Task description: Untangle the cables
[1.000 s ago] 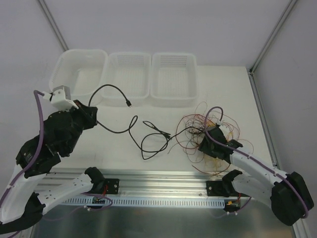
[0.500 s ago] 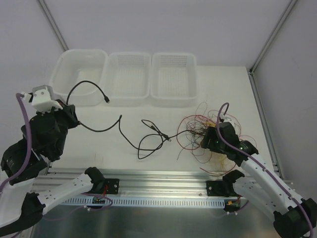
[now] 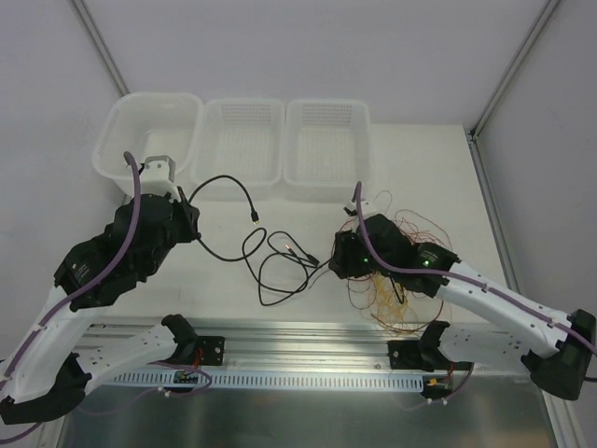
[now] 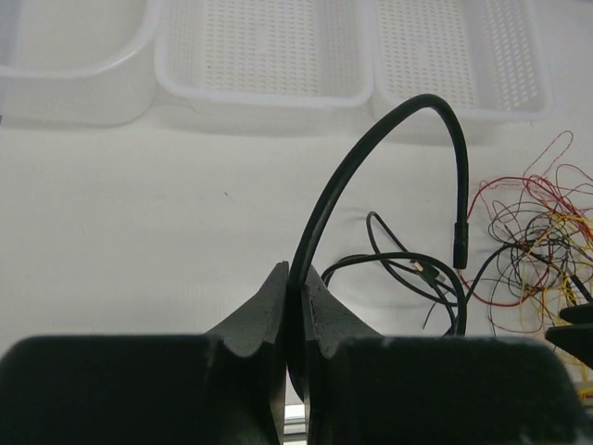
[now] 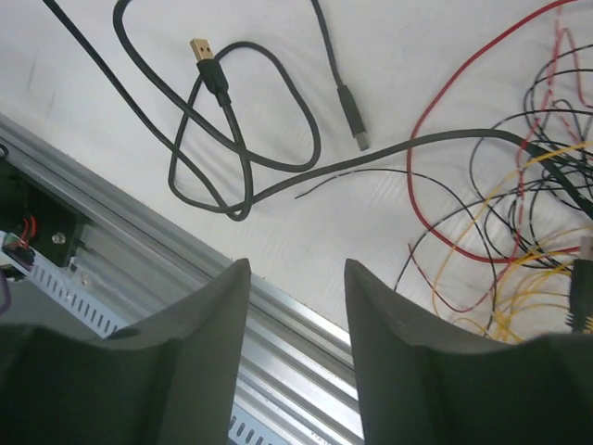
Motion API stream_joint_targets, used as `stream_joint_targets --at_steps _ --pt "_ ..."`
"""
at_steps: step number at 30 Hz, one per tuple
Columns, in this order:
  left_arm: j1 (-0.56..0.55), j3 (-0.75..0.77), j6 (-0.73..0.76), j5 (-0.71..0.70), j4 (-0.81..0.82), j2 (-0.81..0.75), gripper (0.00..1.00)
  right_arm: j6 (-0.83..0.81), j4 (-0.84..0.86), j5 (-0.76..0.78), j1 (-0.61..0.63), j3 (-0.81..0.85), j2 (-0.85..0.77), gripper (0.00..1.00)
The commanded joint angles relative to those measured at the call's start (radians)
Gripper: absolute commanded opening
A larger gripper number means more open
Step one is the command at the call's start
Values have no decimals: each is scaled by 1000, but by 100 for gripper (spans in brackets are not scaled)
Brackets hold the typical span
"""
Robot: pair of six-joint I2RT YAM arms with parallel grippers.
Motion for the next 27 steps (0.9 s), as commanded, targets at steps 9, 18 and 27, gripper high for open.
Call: stream_joint_targets --at_steps 9,18,27 --pt "-9 -24 -59 46 11 -40 0 31 221 66 100 51 265 40" --pt "-11 -55 -74 54 11 -49 0 31 346 -28 131 38 366 39" --pt "-9 -61 -82 62 9 -53 0 71 363 -6 132 23 451 37"
